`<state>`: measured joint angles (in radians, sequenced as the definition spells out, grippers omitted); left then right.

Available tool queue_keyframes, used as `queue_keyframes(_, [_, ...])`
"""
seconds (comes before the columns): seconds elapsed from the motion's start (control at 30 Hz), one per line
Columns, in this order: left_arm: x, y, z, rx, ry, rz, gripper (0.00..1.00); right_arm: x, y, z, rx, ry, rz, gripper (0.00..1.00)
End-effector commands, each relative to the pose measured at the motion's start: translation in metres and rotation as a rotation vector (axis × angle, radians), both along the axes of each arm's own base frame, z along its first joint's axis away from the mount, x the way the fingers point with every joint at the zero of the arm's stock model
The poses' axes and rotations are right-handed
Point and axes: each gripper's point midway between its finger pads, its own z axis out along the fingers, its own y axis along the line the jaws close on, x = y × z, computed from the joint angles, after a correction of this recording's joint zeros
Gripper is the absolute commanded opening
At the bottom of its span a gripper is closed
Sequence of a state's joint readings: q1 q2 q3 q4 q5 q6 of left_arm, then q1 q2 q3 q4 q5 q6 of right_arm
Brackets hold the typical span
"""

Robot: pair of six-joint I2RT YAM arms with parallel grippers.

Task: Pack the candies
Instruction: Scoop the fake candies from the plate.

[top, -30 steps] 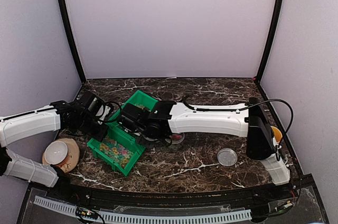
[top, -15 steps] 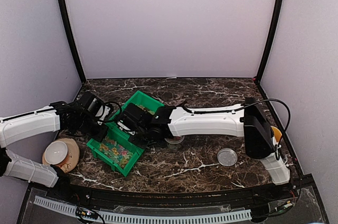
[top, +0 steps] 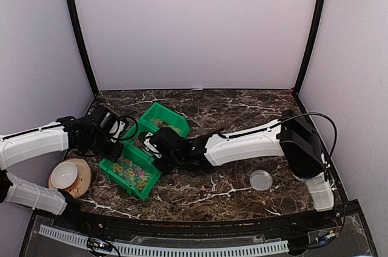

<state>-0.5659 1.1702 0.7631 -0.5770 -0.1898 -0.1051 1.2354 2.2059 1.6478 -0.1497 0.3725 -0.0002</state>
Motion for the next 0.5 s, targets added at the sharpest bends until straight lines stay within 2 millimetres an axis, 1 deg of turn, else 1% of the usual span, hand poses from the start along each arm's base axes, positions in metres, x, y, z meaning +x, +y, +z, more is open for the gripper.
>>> queue_keyframes(0.0, [0.019, -0.025, 0.041, -0.136, -0.153, -0.036, 0.0, 0.003, -0.001, 0.02, 0.136, 0.007, 0.005, 0.0])
queue_keyframes(0.27, [0.019, -0.024, 0.041, -0.134, -0.153, -0.035, 0.0, 0.004, -0.007, 0.02, 0.181, -0.015, 0.003, 0.0])
queue_keyframes(0.47, [0.019, -0.024, 0.041, -0.133, -0.151, -0.033, 0.0, 0.008, -0.011, 0.026, 0.255, -0.038, -0.004, 0.0])
